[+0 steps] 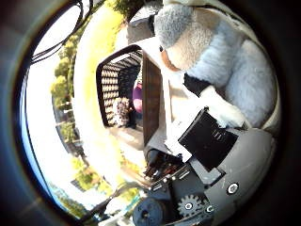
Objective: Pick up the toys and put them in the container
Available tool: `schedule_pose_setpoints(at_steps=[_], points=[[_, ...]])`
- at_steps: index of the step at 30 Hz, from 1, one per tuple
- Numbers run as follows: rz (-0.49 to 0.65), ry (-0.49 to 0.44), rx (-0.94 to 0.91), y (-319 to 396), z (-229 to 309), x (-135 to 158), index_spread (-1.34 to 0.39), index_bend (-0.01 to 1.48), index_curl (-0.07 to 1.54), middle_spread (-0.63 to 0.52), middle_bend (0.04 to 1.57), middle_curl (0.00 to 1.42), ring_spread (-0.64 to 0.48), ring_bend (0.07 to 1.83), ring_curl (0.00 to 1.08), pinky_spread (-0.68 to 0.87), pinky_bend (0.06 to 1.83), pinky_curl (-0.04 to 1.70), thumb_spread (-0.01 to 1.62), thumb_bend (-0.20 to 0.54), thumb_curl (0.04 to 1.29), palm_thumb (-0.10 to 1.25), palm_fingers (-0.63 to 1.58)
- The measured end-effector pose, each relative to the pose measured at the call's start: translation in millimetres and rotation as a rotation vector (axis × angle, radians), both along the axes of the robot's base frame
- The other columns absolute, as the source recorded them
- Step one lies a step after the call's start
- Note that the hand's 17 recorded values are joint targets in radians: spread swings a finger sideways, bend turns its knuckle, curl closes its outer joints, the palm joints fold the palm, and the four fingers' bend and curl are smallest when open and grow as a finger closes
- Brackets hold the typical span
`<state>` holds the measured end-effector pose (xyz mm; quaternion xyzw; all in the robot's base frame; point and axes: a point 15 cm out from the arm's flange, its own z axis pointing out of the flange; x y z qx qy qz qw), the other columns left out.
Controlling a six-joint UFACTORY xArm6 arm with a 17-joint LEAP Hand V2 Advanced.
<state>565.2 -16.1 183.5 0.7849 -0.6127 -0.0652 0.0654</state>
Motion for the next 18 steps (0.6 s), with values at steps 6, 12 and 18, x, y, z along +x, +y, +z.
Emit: schedule_pose_setpoints(at_steps=[6,12,18], points=[[0.076,0.026,0.05,28.4,108.8,-56.1,-0.92,0.62,1.04,-0.19,1.37,1.03,-0.11,1.58,0.82,0.15,1.6,0.83,1.11,-0.017,0.73,0.94,0.71],[0.219,0.035,0.132,100.0,157.6,-108.0,-0.96,0.61,1.18,-0.19,1.4,1.04,-0.12,1.63,0.83,0.14,1.63,0.87,1.13,-0.013,0.75,0.93,0.66],[0.369,0.068,0.148,195.3,147.8,-139.2,-0.98,0.59,1.29,-0.19,1.43,1.04,-0.12,1.65,0.83,0.13,1.64,0.9,1.14,-0.012,0.77,0.93,0.63]])
